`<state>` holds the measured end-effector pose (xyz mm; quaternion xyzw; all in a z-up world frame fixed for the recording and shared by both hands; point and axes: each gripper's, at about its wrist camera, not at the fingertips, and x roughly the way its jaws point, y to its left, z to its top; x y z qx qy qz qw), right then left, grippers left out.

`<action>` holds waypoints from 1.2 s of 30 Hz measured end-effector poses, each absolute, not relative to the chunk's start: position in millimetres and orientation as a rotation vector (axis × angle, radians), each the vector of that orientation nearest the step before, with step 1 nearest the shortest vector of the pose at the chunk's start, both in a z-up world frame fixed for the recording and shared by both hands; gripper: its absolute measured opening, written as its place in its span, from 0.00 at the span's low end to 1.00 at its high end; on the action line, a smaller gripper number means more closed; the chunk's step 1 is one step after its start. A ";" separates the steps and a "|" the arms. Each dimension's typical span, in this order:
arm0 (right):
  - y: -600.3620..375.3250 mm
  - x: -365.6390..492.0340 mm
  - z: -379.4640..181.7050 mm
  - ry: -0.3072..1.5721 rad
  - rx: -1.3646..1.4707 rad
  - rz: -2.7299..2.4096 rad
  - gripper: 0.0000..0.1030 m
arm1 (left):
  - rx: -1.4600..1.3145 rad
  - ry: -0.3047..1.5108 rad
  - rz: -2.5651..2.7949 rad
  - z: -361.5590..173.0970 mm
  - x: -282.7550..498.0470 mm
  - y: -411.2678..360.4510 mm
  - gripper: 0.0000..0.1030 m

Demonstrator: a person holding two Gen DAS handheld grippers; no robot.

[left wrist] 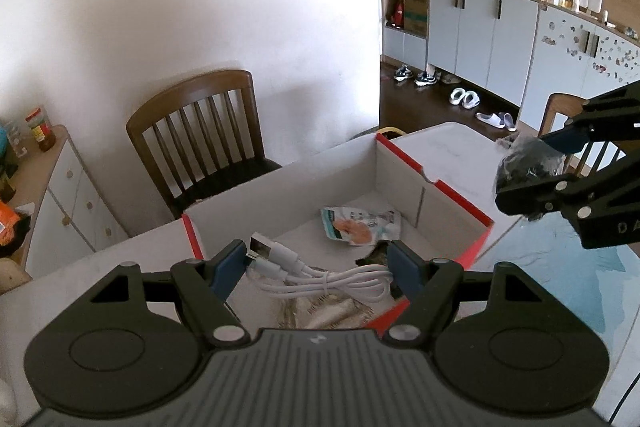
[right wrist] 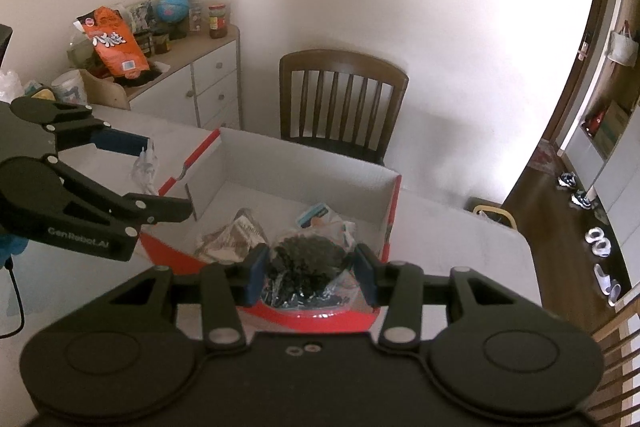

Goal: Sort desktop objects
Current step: 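Lift the black bag and white cable and carry both over the red box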

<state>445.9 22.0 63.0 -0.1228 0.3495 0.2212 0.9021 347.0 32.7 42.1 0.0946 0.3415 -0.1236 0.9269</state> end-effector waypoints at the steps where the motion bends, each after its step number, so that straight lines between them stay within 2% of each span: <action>1: 23.3 449.6 63.3 0.721 -0.252 0.456 0.44 | 0.195 0.703 -0.256 41.2 351.4 33.9 0.75; 20: 38.7 501.7 25.7 0.777 -0.225 0.424 0.44 | 0.225 0.797 -0.306 -2.8 417.7 39.4 0.75; 36: 50.5 521.8 -7.1 0.844 -0.237 0.412 0.44 | 0.267 0.850 -0.320 -38.3 440.1 36.3 0.75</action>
